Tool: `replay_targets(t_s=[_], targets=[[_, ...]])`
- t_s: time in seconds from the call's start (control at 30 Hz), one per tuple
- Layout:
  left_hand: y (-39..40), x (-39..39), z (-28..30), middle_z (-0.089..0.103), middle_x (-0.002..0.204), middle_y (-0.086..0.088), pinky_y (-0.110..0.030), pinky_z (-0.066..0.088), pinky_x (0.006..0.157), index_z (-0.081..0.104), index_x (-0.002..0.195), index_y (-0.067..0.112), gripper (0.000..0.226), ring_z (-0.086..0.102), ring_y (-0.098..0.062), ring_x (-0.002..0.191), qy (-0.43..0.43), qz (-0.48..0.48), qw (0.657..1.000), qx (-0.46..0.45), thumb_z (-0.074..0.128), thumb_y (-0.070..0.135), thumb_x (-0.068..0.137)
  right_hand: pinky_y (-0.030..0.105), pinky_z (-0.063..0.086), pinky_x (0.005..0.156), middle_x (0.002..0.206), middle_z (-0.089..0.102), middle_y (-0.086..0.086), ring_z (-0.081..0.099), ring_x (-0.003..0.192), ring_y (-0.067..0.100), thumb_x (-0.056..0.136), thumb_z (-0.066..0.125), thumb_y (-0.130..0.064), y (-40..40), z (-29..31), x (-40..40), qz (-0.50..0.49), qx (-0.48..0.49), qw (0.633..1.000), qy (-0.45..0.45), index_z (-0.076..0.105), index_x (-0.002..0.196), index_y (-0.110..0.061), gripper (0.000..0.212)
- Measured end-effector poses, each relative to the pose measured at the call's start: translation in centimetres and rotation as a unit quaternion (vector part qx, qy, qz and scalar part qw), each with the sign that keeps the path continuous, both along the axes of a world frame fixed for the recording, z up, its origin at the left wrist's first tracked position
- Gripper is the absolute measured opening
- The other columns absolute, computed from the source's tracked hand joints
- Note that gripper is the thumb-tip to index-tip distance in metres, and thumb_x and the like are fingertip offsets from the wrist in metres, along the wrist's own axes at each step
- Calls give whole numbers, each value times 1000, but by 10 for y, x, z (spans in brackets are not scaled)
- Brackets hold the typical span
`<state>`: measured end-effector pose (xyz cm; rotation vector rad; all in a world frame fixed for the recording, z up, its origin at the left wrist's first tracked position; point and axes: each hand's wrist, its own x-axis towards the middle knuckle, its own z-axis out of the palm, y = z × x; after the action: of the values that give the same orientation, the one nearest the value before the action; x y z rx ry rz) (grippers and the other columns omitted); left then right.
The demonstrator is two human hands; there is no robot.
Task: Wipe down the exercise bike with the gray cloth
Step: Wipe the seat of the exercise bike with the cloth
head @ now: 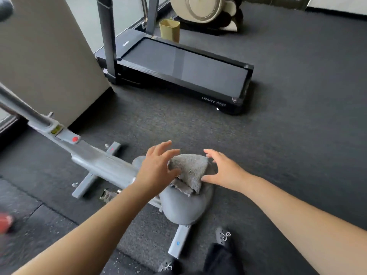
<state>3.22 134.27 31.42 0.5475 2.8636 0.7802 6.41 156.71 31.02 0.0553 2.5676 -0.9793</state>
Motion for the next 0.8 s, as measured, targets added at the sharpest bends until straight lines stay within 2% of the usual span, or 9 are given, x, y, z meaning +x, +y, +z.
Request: replay_targets(t_s=[0.07,0.1,0.23,0.4,0.5,0.6,0.67,0.73,0.8], targets=[[16,5,-6,47,141,-2,-41,35,107,61,121,27,45,42,-30,127,68,-14,998,-4,63,41,78,26,33,108,147,39,-4,41,131,12,69,79,-41,5,-6,-12,47,-23,999,-17,26,147,-28,94],[26,9,-9,47,142,-2,-44,36,107,59,122,29,47,42,-31,129,70,-23,997,-18,54,49,79,27,33,109,149,37,-5,40,133,12,69,79,-43,8,-8,-18,69,-32,997,-29,25,147,-28,96],[56,24,-29,36,149,4,-47,21,114,39,136,40,59,30,-25,138,15,-2,992,-124,28,64,83,28,34,108,150,35,-4,40,134,13,67,78,-49,20,-13,-40,149,-38,987,-55,26,147,-27,98],[42,13,-38,62,119,3,-39,44,96,59,122,35,44,57,-24,106,70,28,991,-108,34,55,90,21,32,104,139,42,0,42,128,14,68,79,-45,24,-18,-52,214,-27,976,-40,35,142,-24,89],[31,0,-33,66,104,-3,-43,48,86,68,109,25,54,59,-30,96,41,85,991,-95,31,58,86,24,32,106,139,40,1,42,128,15,68,78,-46,26,-20,-56,237,-25,970,-42,33,144,-20,92],[38,-3,-18,66,104,-5,-42,45,90,69,106,20,60,58,-31,99,4,162,985,-51,27,55,81,27,34,107,138,41,0,44,127,15,65,81,-45,26,-20,-56,251,-30,967,-45,34,143,-21,94],[59,7,-10,66,107,-1,-41,44,91,67,108,25,54,58,-27,101,6,186,982,-20,28,54,84,31,40,105,132,45,-1,49,119,13,59,85,-41,26,-21,-58,256,-44,964,-51,42,136,-25,89],[84,27,-20,63,121,4,-41,39,100,63,115,34,48,53,-23,113,23,148,987,-61,30,55,87,36,51,93,120,55,-1,60,104,13,55,81,-37,27,-22,-59,247,-65,965,-57,54,119,-34,69],[95,42,-35,54,134,4,-46,31,108,56,123,39,46,45,-24,125,32,125,986,-106,31,56,88,30,50,87,116,57,-1,60,100,13,58,77,-34,29,-23,-58,244,-58,967,-54,53,120,-37,66]])
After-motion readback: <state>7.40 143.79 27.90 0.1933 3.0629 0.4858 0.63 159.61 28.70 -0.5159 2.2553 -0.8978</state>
